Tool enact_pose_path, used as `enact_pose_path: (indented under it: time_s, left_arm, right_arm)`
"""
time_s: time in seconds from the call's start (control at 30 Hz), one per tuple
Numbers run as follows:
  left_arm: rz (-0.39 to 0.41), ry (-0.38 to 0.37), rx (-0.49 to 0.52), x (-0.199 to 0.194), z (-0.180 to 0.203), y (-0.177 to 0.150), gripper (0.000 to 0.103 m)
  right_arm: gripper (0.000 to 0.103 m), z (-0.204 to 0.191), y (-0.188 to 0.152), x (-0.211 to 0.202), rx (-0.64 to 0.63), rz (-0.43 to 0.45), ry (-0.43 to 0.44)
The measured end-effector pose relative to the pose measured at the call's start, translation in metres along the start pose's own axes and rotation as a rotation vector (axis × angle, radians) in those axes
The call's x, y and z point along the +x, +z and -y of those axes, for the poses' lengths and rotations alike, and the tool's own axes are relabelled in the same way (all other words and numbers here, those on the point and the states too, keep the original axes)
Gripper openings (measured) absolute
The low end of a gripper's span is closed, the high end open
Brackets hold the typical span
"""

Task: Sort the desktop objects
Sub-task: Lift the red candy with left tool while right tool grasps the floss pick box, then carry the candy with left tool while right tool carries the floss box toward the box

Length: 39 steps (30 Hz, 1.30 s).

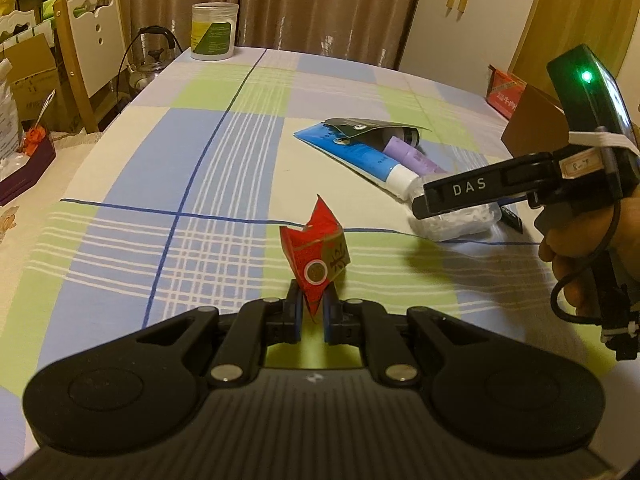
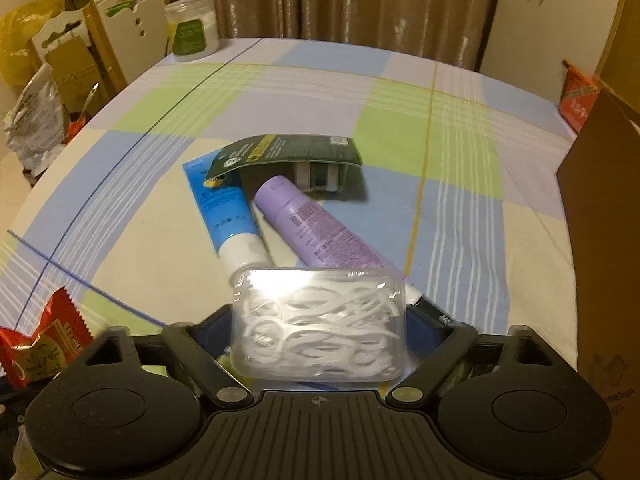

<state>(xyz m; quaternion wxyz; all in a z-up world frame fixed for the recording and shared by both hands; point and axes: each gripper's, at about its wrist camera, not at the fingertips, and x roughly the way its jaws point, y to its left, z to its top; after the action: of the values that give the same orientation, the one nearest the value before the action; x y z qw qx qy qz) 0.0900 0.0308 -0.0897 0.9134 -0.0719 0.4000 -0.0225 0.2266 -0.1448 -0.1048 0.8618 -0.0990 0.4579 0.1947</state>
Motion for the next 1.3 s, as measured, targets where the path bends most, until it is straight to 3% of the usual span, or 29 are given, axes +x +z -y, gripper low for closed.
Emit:
enact_pose_path:
  time_s: [0.37,0.73,1.1,1.3]
  left_arm:
    - [0.019,-0.015,0.019,-0.006,0.000,0.005,0.006]
    - [0.085,-0.088,0.131,-0.026,0.025,0.026,0.006]
    - [0.142,-0.224,0.262,-0.057,0.074,0.048,0.006]
    - [0.147,-0.280,0.304,-0.068,0.117,0.044,0.006]
  right_arm:
    - [0.085,-0.002,-0.001,-0.028,0.000,0.040,0.007]
    - [0.085,0.016,0.000,-0.107,0.067,0.167,-0.033]
    - [0.085,0.047,-0.045,-0.198,0.175,0.262,-0.139]
    - [0.085,0.078,-0.076,-0.240,0.229,0.279,-0.188]
